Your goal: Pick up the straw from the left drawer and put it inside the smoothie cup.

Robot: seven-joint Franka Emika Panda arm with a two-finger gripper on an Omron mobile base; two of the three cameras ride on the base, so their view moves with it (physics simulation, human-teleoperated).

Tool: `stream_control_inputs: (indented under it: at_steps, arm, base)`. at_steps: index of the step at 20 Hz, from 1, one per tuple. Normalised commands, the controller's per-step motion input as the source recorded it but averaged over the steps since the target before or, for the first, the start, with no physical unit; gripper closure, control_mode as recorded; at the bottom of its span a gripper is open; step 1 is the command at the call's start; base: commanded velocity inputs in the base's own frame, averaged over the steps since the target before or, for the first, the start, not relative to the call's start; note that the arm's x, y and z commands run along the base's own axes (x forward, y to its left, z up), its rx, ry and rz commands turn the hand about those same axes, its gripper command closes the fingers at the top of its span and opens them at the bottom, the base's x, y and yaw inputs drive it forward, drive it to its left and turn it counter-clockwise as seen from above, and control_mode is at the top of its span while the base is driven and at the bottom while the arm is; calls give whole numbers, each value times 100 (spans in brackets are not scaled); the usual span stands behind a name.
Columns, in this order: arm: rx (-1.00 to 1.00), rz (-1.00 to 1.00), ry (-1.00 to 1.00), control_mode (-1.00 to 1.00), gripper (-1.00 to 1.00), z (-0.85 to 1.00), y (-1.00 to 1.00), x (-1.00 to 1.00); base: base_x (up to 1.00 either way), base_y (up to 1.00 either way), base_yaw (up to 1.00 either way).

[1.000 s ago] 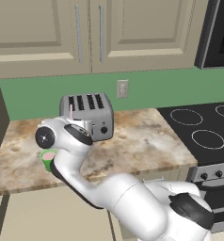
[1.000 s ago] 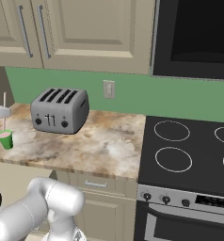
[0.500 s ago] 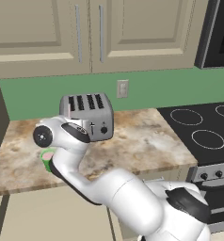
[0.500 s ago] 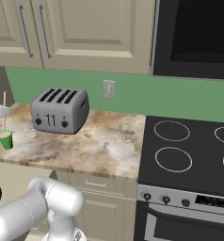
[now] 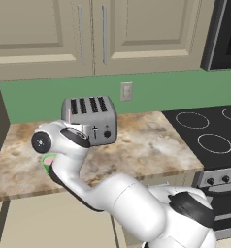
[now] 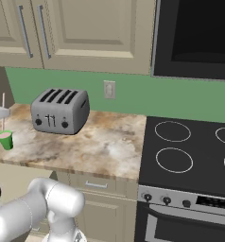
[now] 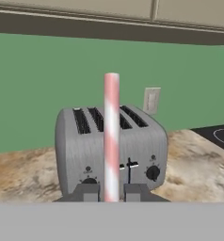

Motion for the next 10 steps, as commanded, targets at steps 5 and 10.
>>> stream_control_inputs:
  at_steps: [5,10]
  arm:
    - [0,0,0,-100,100,-23,0,0]
    - [0,0,0,-100,100,-26,0,0]
  base:
    - [0,0,0]
    - [0,0,0]
